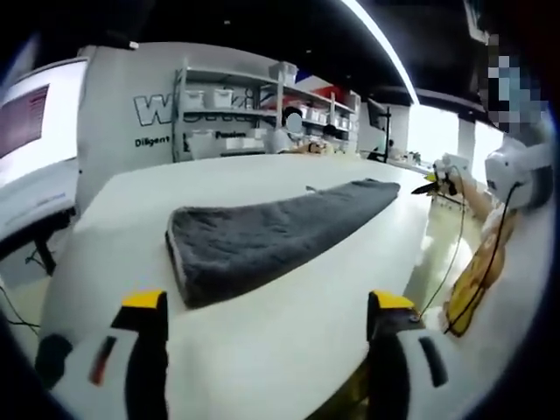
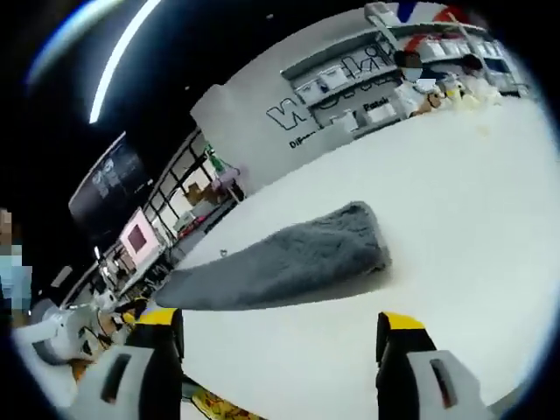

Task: Fold the towel on the table until its edges align and the towel forms a compact rectangular stack.

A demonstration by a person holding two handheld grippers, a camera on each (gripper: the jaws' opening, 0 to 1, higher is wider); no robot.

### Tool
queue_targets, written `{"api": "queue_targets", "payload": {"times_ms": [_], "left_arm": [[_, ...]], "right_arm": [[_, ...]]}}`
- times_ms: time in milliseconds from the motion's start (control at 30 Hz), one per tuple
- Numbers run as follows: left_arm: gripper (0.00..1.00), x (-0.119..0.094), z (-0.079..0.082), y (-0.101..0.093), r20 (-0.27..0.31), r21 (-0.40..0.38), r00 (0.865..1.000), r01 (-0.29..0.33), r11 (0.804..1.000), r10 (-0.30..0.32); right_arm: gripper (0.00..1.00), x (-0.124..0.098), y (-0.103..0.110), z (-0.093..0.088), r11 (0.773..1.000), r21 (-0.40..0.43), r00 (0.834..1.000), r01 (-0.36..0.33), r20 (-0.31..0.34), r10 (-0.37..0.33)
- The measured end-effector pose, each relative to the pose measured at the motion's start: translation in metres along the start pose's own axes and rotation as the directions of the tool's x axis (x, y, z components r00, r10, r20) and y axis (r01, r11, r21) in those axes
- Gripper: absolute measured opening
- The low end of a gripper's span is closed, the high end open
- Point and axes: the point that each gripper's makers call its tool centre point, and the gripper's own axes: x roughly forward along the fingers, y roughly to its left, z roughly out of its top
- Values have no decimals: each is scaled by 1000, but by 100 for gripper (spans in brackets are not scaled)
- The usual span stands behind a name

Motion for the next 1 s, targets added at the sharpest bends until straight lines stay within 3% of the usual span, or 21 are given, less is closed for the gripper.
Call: {"api": "queue_targets", "payload": {"times_ms": [133, 267, 567, 733, 933, 1000], "left_arm": [[99, 0, 1, -1, 6, -1, 1000, 4, 1000, -4], [99, 0, 0, -2, 13, -8, 1000, 10, 1000, -10], [99, -5, 1, -1, 32, -28, 999, 7, 1000, -6], [99, -6, 1, -1, 34, -33, 999, 3, 999, -2], [99, -2, 1, -1, 32, -36, 999, 7, 999, -6], [99, -1, 1, -1, 32, -37, 999, 12, 999, -10]], "right_arm": [[89, 3, -1, 19, 994, 105, 996, -36, 91, 26], [82, 9, -8, 29, 968, 249, 988, -42, 152, 3], [70, 24, -28, 35, 940, 341, 977, 22, 191, -93], [67, 28, -44, 33, 931, 360, 979, 64, 159, -129], [55, 32, -60, 40, 918, 390, 974, 75, 168, -151], [49, 34, -70, 42, 898, 429, 961, 99, 191, -198]]}}
